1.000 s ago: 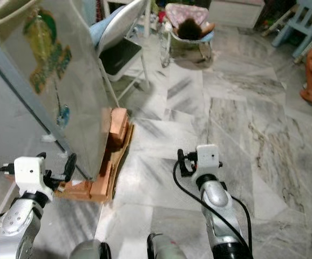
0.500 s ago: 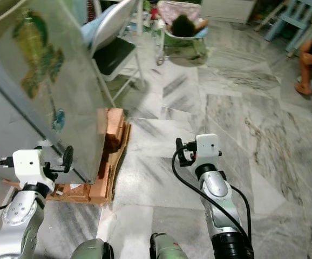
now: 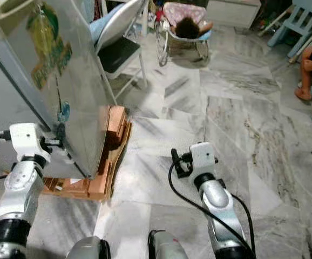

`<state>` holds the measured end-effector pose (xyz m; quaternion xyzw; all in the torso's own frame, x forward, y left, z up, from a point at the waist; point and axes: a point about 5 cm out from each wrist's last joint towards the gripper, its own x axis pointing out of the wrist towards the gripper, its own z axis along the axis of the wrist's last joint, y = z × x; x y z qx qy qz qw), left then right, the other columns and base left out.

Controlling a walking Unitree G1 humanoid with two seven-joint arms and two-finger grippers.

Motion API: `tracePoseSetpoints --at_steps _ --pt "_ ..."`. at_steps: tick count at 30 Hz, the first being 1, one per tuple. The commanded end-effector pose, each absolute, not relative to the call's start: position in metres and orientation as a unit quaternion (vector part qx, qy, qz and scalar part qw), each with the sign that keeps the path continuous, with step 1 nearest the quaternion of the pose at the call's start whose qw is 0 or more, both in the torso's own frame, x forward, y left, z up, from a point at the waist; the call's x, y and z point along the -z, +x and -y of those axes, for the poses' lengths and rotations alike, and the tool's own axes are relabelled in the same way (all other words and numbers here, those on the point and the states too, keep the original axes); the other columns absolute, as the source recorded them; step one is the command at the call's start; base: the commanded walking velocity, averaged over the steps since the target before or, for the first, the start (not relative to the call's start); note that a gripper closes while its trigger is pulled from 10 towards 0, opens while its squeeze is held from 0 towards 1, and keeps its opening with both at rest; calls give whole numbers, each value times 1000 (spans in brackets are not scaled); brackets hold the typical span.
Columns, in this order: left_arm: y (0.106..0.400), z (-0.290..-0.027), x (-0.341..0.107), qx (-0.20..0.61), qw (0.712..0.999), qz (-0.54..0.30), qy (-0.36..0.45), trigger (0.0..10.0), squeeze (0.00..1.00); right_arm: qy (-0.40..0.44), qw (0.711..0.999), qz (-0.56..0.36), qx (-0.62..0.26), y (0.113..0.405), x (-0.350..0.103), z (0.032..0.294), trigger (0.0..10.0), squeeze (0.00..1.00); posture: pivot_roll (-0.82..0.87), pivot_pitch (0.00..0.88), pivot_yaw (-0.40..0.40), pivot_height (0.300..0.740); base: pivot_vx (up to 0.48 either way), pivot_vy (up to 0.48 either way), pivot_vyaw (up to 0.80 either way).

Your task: Restocking fridge

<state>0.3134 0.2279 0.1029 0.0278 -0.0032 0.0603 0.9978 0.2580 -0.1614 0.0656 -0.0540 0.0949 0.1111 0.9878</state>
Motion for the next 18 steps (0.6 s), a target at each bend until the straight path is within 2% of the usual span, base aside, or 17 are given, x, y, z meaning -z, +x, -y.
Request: tracePoseSetpoints --at_steps 1,7,15,18 --pt "318 -229 -103 -66 997 3 33 10000 0 -67 986 -97 -118 254 -69 166 10000 0 -64 170 -66 735 0 0 0" --pt "332 -226 -111 -65 997 13 26 10000 0 -41 985 -105 -134 251 -69 164 10000 0 -74 167 -63 735 0 0 0" --pt "341 -200 -120 8 999 35 11 10000 0 -71 979 -163 -100 247 -50 182 10000 0 -64 167 -63 735 0 0 0" --pt "343 -196 -121 12 999 37 6 10000 0 -68 979 -168 -98 247 -49 183 10000 0 -63 166 -63 735 0 0 0"
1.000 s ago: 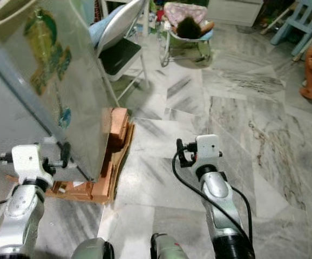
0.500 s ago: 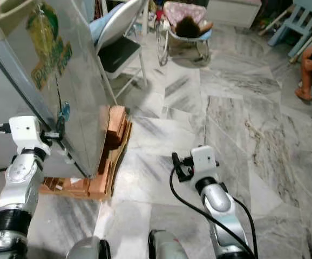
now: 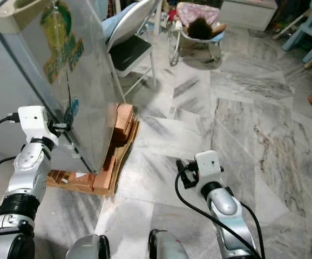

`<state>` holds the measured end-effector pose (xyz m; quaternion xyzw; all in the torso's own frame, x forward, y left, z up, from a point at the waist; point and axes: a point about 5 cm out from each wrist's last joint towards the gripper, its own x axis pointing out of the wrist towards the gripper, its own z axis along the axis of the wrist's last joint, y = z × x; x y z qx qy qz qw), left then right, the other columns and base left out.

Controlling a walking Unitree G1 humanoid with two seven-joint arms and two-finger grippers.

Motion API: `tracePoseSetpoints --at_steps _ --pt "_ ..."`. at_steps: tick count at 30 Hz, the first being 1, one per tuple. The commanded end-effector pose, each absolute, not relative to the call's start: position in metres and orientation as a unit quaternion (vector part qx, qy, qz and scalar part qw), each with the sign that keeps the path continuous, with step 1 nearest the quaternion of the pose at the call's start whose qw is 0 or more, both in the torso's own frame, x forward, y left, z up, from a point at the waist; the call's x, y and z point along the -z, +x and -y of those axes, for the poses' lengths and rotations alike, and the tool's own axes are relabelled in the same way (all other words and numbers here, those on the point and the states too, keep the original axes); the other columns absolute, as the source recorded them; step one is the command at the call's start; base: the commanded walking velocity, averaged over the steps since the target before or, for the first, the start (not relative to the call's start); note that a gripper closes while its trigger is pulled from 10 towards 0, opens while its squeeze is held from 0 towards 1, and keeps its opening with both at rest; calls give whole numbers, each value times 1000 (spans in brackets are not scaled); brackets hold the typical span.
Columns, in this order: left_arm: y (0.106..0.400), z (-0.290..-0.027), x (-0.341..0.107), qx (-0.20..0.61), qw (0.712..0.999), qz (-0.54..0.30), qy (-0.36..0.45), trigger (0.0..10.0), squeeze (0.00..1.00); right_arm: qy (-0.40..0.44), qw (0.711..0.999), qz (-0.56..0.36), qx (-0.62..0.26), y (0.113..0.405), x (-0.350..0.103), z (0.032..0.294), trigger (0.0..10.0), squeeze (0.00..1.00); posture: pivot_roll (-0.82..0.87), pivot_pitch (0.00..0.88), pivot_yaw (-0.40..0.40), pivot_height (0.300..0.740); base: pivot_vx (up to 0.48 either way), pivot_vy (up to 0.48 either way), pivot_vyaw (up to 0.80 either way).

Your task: Restocking fridge

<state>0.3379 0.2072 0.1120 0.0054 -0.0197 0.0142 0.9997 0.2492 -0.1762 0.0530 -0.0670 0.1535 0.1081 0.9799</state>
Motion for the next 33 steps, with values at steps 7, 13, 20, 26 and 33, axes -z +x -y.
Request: tracePoseSetpoints --at_steps 7,13,20,26,33 --pt "348 -186 -122 38 999 32 1 10000 0 -67 977 -172 -105 247 -47 180 10000 0 -66 161 -55 735 0 0 0" --pt "348 -168 -119 82 996 20 23 10000 0 -64 977 -177 -104 248 -44 178 10000 0 -62 158 -50 735 0 0 0" --pt "345 -176 -106 68 997 -7 26 10000 0 -61 976 -178 -106 249 -44 177 10000 0 -62 157 -47 735 0 0 0" --pt "345 -182 -102 56 998 -18 32 10000 0 -61 976 -179 -108 249 -43 176 10000 0 -60 156 -48 735 0 0 0" --pt "369 -139 -137 152 985 25 82 10000 0 -154 924 -302 -179 232 -13 175 10000 0 -51 146 -54 735 0 0 0"
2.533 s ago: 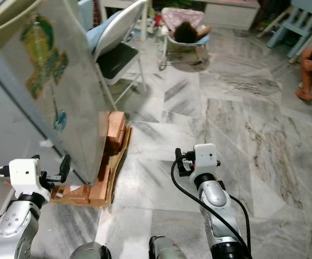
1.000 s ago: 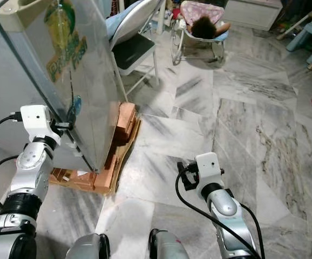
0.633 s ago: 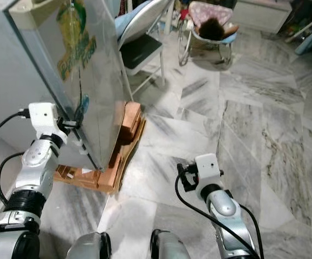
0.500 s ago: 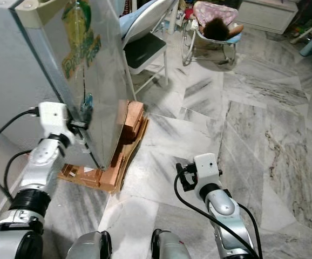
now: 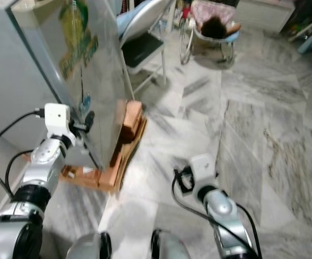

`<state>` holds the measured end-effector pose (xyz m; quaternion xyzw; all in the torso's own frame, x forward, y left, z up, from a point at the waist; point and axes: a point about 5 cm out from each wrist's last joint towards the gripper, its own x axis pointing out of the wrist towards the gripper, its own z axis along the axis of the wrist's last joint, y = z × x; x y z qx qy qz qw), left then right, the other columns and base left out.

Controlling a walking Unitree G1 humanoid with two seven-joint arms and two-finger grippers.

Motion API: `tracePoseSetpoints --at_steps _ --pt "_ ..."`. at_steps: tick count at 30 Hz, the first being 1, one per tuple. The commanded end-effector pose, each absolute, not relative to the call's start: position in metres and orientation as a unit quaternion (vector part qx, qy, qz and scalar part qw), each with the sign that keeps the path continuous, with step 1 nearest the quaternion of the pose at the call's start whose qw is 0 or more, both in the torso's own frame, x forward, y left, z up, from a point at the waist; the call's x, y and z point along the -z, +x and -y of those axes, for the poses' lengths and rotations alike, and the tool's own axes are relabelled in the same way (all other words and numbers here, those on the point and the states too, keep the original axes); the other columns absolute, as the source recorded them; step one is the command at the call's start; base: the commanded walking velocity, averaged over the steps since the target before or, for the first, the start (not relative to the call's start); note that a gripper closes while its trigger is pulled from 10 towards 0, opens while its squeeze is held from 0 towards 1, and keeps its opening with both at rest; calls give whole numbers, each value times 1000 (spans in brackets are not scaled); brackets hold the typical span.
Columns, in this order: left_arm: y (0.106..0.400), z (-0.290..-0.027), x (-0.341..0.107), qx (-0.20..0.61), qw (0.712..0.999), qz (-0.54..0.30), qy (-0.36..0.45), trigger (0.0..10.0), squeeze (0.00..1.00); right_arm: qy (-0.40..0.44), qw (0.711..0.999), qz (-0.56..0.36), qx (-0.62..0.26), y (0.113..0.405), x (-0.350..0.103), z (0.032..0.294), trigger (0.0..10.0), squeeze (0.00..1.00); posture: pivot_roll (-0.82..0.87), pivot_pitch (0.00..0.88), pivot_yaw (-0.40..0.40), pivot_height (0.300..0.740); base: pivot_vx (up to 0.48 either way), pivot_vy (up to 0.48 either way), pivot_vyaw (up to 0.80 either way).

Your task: Restocking fridge

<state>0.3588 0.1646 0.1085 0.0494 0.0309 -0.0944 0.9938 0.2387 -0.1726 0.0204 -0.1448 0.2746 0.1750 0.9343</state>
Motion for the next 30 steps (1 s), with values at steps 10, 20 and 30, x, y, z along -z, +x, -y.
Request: tracePoseSetpoints --at_steps 10,20,30 --pt "313 24 -174 434 895 98 -20 10000 0 -138 930 -295 -171 234 -19 177 10000 0 -68 137 -50 735 0 0 0" --pt "343 -58 -163 299 951 71 11 10000 0 -110 945 -258 -167 242 -28 169 10000 0 -37 133 -29 735 0 0 0" --pt "305 -169 -117 134 990 8 44 10000 0 -187 948 -198 -167 260 -47 168 10000 0 0 160 -5 735 0 0 0"
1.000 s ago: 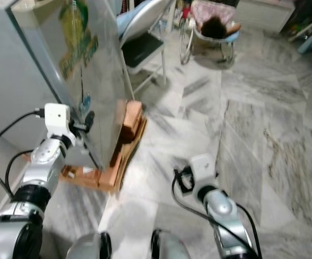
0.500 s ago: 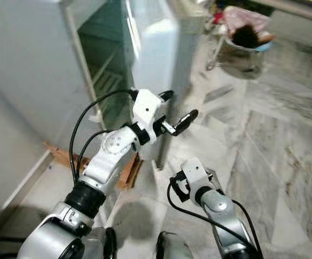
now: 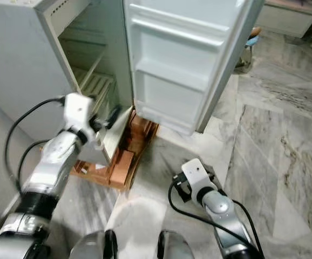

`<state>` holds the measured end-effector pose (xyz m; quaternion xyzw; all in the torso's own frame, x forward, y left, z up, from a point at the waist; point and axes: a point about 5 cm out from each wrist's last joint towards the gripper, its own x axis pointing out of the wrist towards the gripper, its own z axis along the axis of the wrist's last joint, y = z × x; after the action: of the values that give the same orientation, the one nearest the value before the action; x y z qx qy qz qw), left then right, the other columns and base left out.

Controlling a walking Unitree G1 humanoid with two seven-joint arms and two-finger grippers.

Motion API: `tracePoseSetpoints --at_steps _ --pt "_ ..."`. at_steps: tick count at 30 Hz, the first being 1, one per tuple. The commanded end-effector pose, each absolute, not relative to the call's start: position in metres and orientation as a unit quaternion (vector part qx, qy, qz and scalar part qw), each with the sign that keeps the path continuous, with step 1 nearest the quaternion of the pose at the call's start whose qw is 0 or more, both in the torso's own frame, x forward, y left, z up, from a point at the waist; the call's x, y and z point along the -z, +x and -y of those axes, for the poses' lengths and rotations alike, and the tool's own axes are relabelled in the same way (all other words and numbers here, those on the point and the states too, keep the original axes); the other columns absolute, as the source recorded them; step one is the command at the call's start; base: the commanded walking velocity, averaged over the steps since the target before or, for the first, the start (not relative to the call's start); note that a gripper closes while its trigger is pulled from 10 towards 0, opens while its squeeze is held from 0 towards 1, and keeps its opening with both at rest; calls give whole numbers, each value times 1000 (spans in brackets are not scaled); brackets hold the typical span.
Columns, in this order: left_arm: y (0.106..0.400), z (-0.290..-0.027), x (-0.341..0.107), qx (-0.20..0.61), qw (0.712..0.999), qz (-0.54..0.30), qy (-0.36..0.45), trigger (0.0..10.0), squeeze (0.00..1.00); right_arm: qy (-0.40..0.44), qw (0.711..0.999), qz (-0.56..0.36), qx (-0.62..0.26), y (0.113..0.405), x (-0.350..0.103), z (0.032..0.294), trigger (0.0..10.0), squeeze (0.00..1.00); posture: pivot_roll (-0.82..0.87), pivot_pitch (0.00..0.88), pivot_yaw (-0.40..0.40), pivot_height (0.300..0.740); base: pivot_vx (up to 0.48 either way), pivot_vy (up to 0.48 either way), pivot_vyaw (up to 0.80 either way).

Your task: Restocking fridge

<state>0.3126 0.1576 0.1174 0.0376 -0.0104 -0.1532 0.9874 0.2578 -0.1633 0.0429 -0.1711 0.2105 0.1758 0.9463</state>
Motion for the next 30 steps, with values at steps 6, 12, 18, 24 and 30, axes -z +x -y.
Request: tracePoseSetpoints --at_steps 6,12,18,24,30 --pt "270 -193 -100 82 995 -21 46 10000 0 -203 942 -197 -179 261 -48 168 10000 0 15 169 6 735 92 -169 0" --pt "244 -201 -78 66 995 -68 32 10000 0 -189 948 -197 -166 266 -49 174 10000 0 15 181 -30 735 294 -258 0" --pt "244 -192 -71 69 995 -71 25 10000 0 -150 957 -209 -135 267 -42 178 10000 0 19 146 -61 735 366 -250 0" --pt "253 -183 -65 58 996 -70 0 10000 0 -132 970 -164 -120 287 -54 161 10000 0 -11 89 -45 735 393 -270 0" --pt "259 -181 -68 74 995 -61 18 10000 0 -108 985 -104 -88 300 -68 151 10000 0 -15 77 -38 735 395 -267 0"
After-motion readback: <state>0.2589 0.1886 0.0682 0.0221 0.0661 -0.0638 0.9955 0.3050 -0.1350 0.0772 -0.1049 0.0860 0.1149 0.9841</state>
